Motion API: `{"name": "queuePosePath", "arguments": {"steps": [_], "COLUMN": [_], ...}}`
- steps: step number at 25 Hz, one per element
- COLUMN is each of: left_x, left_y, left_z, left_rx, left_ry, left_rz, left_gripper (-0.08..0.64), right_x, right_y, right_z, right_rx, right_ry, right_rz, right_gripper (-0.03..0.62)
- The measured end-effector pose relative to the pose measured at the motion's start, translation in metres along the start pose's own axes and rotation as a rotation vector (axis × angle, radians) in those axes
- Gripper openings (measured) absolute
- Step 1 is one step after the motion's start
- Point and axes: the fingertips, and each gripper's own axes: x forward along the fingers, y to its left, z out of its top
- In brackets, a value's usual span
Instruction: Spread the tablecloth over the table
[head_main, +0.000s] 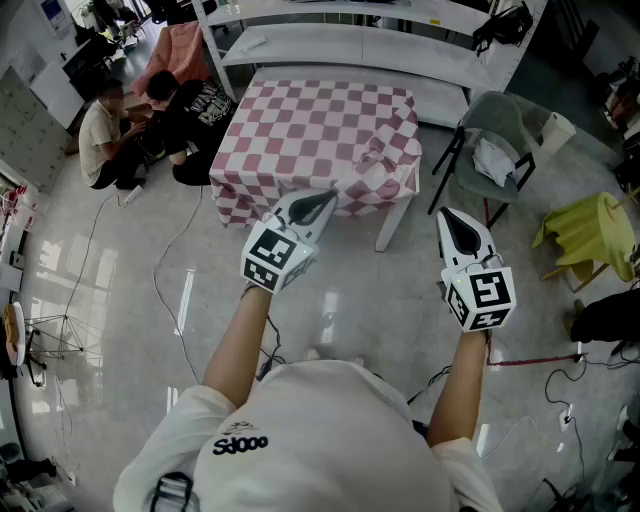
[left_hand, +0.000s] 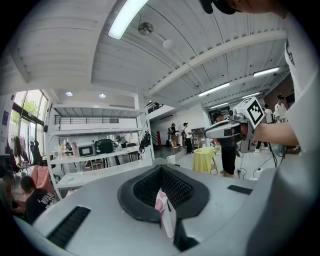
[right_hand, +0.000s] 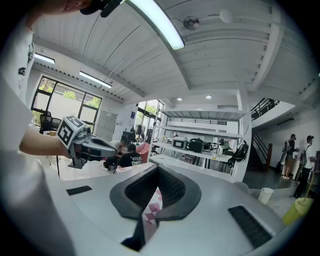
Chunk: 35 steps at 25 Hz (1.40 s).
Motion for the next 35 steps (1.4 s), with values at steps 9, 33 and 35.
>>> {"name": "queuePosePath", "arguments": {"steps": [9,33,35], "left_x": [0.011,0.064,0.075], "left_y": [-0.009,-0.023,-0.01], "left_z": [0.001,-0.02,-0.022], "left_rx": [0.003,-0.036,-0.041], "left_ry": [-0.014,0.079,0.075], "left_rz": [0.03,0.105,0.105], "left_gripper": [0.028,0.028,0.028], "right_x": [0.001,0.012,0.027], "right_y": [0.011,-0.054,-0.059], "right_z": [-0.014,-0.053,-0.054], "right_rx": [0.064,0.151,0.161], "right_ry": [-0.015,-0.009,-0.018], "right_rz": [0.072,0.129,0.14], "right_gripper": [0.02,0.021,0.02]}}
